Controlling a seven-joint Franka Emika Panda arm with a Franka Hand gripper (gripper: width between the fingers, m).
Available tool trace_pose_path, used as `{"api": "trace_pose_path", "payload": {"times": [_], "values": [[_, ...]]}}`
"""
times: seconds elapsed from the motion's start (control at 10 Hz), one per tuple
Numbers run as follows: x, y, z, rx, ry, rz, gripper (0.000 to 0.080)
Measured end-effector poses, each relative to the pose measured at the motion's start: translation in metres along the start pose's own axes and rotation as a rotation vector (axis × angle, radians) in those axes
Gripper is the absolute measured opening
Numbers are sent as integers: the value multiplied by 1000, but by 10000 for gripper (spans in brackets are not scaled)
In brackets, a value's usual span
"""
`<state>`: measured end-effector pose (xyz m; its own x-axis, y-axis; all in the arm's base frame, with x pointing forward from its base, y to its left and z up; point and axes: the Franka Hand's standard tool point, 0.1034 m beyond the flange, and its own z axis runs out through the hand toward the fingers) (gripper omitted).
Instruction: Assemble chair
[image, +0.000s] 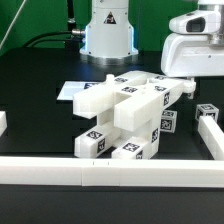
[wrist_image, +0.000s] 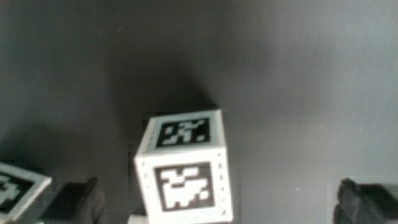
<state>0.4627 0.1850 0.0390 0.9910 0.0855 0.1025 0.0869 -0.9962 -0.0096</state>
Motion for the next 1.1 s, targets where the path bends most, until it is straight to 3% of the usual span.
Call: {"api": "trace_pose_path", "payload": {"times": [0.2,0.7,1.1], "values": [[-3,-5,4,-2,-4,-12,649],[8,7,10,-9,1,-8,649],[17,15,2,-10,-7,-10,649]]}}
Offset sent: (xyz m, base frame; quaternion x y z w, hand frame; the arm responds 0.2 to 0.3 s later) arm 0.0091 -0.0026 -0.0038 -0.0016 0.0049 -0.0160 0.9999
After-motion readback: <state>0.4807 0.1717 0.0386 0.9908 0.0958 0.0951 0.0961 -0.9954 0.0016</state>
